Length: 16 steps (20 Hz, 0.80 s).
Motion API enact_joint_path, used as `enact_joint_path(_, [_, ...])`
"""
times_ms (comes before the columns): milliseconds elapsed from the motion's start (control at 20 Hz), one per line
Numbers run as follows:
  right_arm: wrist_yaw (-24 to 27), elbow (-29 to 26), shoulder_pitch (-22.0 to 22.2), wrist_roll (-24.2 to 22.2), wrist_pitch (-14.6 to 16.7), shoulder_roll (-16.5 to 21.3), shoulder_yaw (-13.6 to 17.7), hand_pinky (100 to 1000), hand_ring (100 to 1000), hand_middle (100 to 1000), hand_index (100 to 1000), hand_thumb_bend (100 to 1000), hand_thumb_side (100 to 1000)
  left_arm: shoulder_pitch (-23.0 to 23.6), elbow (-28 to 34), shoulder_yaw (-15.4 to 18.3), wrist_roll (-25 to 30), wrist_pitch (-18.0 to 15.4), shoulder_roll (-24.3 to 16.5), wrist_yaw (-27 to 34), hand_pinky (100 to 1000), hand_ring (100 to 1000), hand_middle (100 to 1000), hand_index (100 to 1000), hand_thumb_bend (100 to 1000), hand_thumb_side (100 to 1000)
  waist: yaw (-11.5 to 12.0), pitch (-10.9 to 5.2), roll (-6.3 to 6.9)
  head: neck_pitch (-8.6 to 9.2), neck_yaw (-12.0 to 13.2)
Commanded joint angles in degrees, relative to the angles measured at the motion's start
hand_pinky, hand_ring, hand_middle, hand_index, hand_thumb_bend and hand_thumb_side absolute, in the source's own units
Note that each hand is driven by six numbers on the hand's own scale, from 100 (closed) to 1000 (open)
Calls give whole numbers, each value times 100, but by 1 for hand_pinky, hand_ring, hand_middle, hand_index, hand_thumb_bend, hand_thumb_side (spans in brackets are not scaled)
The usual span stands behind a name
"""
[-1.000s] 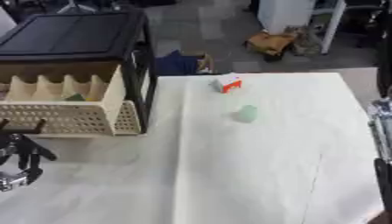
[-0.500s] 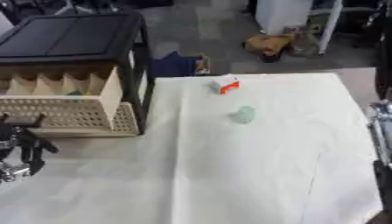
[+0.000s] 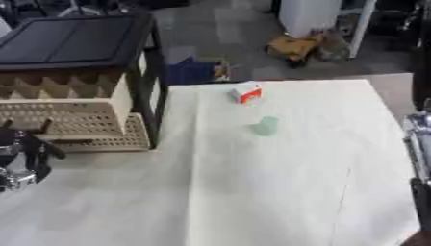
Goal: Pick up objects from table and place into drawer.
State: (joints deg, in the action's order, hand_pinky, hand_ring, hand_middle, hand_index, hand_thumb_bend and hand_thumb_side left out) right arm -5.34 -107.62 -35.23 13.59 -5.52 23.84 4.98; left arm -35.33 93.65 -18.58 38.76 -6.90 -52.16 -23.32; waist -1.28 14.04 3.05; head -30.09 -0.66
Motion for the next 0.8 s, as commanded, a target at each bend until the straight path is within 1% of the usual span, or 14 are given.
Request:
enact_joint_path(50, [35,-107,-77,-19,11,100,58,689,694,678,875,100,1000,-185,-103,29,19,-47,-43,31,343,609,606,918,100,1000,-11,-74,3,76,5])
enact_joint_path(800, [46,-119,-95,-53,-1,58,70,690,690,677,876,100,1000,-734,-645,64,-2,-66,303,182,323,586,597,916,100,1000,-56,-33,-13,139,32])
